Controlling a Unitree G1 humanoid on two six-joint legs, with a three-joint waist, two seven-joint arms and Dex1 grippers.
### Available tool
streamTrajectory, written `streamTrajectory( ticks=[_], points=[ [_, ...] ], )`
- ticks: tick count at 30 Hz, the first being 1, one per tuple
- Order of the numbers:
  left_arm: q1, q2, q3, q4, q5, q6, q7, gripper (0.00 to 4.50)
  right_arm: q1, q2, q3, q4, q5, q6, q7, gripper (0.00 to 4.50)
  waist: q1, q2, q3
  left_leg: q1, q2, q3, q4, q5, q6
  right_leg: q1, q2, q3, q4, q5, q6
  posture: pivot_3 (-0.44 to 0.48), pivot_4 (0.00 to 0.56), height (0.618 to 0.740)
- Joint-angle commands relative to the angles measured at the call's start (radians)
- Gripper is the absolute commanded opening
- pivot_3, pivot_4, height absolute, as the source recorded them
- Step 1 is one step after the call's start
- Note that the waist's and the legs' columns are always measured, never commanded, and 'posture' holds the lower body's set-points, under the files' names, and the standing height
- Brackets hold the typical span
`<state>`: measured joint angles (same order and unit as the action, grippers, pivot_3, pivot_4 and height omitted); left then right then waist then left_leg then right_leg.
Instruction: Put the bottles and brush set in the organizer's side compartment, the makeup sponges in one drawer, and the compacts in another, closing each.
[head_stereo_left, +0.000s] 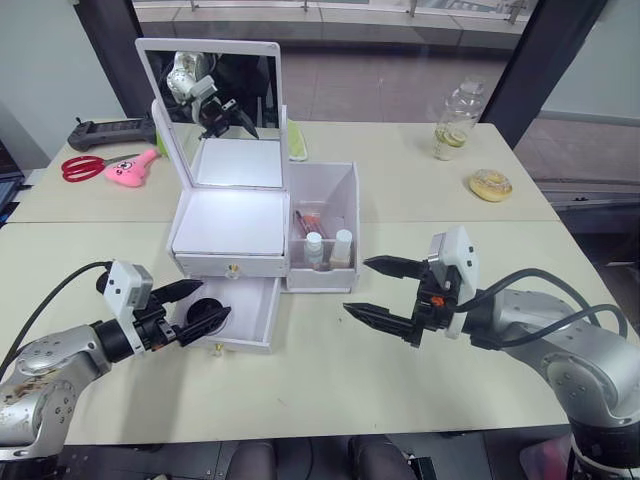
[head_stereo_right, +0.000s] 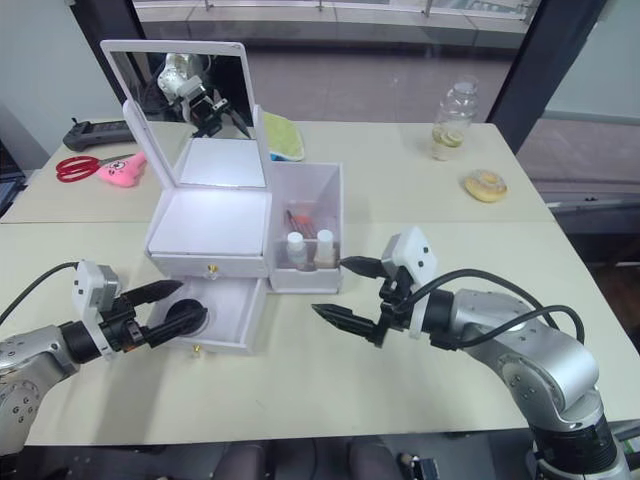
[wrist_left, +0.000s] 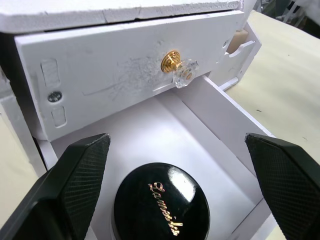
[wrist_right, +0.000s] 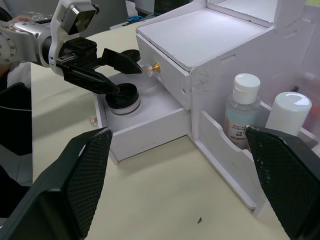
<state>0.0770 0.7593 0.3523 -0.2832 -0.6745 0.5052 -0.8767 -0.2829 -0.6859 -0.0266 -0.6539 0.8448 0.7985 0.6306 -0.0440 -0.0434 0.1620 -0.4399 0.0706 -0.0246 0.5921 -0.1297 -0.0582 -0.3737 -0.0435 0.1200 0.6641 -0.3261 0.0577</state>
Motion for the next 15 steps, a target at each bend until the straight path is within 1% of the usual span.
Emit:
streamTrajectory(
  ticks=[1,4,8,11,13,15],
  points=[
    [-0.007,0.006,0.044,-0.025,-0.021,0.012,0.013,4.47,-0.013,-0.003,-0.012,-0.012,0.005,-0.006,0.005,4.5,0.0,0.0,0.0,0.0,0.0,0.0,0.0,0.0,0.0,0.0,0.0,0.0,0.0,0.0,0.0,0.0,0.15,0.74],
    [-0.012,0.009,0.064,-0.038,-0.039,0.029,0.021,4.47,-0.014,-0.002,-0.012,-0.009,0.004,-0.008,0.006,4.5,0.0,0.0,0.0,0.0,0.0,0.0,0.0,0.0,0.0,0.0,0.0,0.0,0.0,0.0,0.0,0.0,0.15,0.74],
    [0.001,0.024,0.15,-0.049,-0.107,0.083,0.032,4.47,-0.013,-0.001,-0.014,-0.007,0.002,-0.011,0.006,4.5,0.0,0.0,0.0,0.0,0.0,0.0,0.0,0.0,0.0,0.0,0.0,0.0,0.0,0.0,0.0,0.0,0.15,0.74],
    [0.034,0.048,0.249,-0.031,-0.151,0.132,0.033,4.47,-0.006,-0.014,-0.035,-0.002,0.007,-0.014,0.017,4.5,-0.002,0.0,0.0,0.0,0.0,0.0,0.0,0.0,0.0,0.0,0.0,0.0,0.0,0.0,0.0,0.0,0.15,0.74],
    [0.117,0.076,0.363,0.018,-0.112,0.121,0.009,4.47,0.014,-0.037,-0.081,0.015,0.006,-0.032,0.042,4.5,-0.005,0.0,0.0,0.0,0.0,0.0,0.0,0.0,0.0,-0.001,0.0,0.0,0.0,0.0,0.0,0.0,0.15,0.74],
    [0.183,0.093,0.449,0.054,-0.084,0.104,-0.011,4.47,0.039,-0.051,-0.123,0.029,0.003,-0.056,0.068,4.5,-0.007,0.0,0.0,0.0,0.0,0.001,-0.001,0.0,0.0,-0.001,0.0,0.001,0.0,0.0,-0.001,0.0,0.15,0.74]
  ],
)
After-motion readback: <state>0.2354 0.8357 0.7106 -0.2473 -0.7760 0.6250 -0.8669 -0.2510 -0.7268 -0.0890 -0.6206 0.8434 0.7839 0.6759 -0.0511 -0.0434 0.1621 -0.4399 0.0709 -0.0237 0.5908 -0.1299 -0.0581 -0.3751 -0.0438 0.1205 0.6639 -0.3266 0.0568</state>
